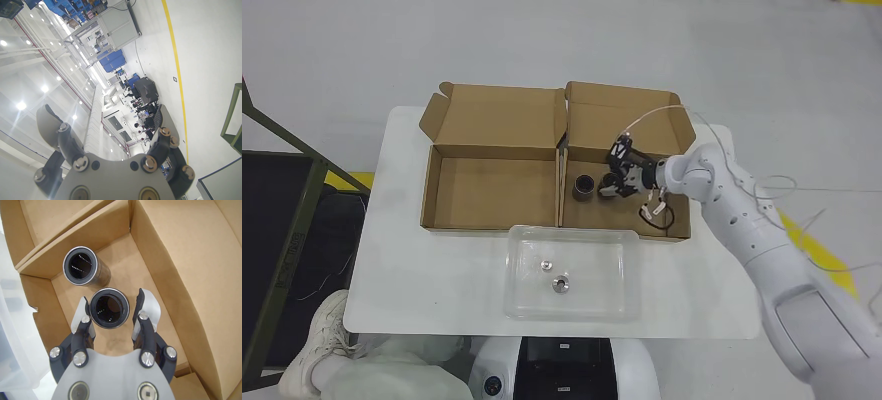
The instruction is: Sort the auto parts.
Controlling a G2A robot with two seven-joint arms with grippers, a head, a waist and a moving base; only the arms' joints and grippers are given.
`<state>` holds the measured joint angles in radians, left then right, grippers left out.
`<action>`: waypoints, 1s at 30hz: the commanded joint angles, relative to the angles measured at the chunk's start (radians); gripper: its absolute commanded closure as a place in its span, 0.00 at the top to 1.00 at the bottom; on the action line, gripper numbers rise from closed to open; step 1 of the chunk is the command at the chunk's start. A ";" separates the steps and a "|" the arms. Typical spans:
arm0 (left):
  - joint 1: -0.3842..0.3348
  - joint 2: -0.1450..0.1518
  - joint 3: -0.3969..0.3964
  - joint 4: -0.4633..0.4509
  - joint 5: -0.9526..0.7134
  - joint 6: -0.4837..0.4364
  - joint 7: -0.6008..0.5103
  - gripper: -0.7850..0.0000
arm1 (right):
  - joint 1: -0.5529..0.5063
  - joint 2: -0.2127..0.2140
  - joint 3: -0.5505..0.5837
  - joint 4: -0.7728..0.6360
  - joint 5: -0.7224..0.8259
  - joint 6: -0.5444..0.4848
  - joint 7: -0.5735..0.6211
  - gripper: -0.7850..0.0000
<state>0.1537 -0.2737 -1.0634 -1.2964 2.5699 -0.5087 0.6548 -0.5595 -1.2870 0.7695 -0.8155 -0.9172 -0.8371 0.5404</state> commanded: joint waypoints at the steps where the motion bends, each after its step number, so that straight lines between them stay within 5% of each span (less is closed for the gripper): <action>1: 0.000 0.000 0.000 0.000 0.000 0.000 0.000 1.00 | -0.002 0.004 0.007 -0.014 -0.003 -0.006 0.005 0.62; 14: 0.000 0.000 0.000 0.000 0.000 0.000 0.000 1.00 | -0.084 0.059 0.098 -0.236 -0.028 -0.042 0.003 0.70; 30: 0.000 0.000 0.000 0.000 0.000 0.000 0.000 1.00 | -0.297 0.131 0.209 -0.747 -0.091 -0.052 0.080 0.73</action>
<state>0.1537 -0.2737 -1.0634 -1.2964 2.5699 -0.5087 0.6548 -0.8453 -1.1579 0.9803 -1.5331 -1.0072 -0.8883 0.6145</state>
